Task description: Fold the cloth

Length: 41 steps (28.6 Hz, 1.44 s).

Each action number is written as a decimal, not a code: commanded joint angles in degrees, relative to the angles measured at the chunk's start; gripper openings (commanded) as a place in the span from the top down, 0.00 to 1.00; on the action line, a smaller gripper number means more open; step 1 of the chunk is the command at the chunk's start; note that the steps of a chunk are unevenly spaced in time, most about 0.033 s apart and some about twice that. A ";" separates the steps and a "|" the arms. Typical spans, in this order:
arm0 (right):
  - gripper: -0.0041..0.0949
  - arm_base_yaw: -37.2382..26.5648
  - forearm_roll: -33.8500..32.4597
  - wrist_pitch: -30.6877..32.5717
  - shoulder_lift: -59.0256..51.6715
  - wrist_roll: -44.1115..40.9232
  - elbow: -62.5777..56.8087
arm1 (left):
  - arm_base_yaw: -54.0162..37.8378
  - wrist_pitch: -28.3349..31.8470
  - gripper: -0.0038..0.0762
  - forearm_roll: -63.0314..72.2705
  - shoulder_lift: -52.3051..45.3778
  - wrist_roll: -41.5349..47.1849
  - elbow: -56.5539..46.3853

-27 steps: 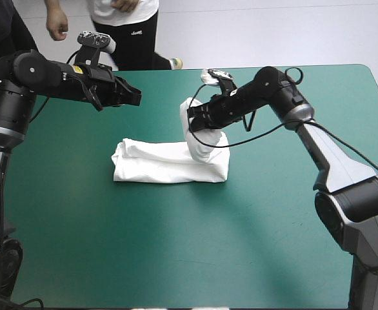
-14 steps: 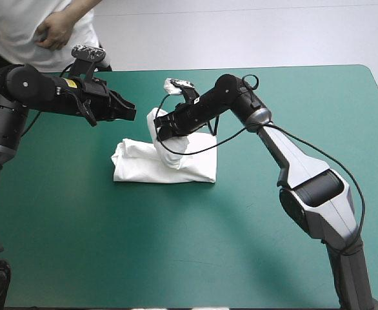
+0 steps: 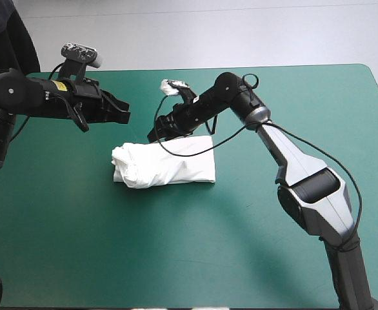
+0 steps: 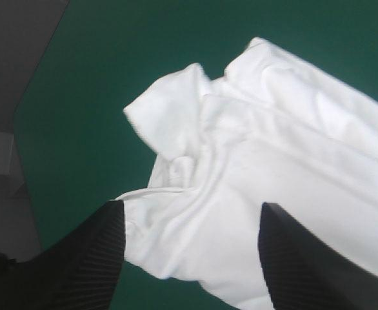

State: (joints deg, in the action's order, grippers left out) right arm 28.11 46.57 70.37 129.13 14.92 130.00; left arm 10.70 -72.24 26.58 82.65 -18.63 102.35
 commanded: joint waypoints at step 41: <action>0.37 -9.13 -1.99 -0.57 -4.64 2.05 -23.24 | 0.17 -1.58 0.60 5.27 -2.95 -1.97 1.09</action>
State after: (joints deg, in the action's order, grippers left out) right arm 17.73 41.78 69.40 126.70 16.07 105.72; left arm 10.70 -72.24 29.33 81.40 -20.57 102.23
